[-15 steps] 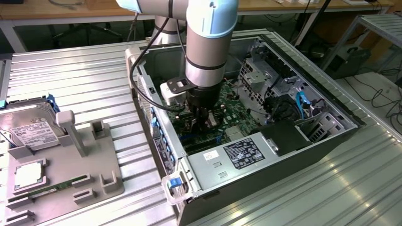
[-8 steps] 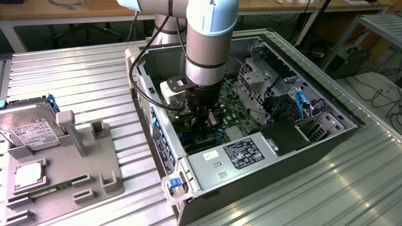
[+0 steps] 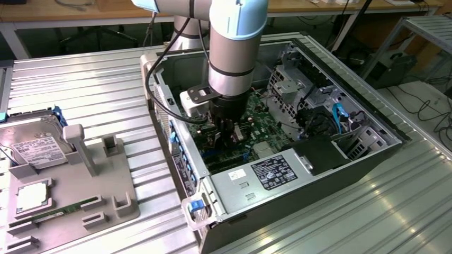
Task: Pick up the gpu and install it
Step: 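Insert the gpu into the slot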
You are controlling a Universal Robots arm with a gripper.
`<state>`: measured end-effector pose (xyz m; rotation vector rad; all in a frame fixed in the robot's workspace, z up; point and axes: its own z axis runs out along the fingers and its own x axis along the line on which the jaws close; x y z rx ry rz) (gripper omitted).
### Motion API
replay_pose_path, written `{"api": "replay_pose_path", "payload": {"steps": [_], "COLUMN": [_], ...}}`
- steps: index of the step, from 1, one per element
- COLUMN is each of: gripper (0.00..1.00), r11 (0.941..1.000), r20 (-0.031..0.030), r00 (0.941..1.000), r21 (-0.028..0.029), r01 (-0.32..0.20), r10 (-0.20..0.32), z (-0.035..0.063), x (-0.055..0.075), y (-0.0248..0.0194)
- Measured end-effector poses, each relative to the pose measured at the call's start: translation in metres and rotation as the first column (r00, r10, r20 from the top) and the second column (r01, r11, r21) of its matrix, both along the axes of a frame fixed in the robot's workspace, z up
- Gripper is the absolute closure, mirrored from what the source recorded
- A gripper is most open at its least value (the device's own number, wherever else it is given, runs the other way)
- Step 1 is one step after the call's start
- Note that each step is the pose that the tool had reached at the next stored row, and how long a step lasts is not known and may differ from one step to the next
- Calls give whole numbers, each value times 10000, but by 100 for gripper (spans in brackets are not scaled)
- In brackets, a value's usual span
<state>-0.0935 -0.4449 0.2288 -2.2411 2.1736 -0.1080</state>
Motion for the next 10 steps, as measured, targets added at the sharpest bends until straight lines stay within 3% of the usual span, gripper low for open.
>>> {"api": "replay_pose_path", "payload": {"steps": [10], "gripper": [72], "r11": [10000], "r20": [-3], "r00": [10000], "r21": [-6], "r01": [0], "r10": [0], "z": [-59], "x": [0], "y": [0]}}
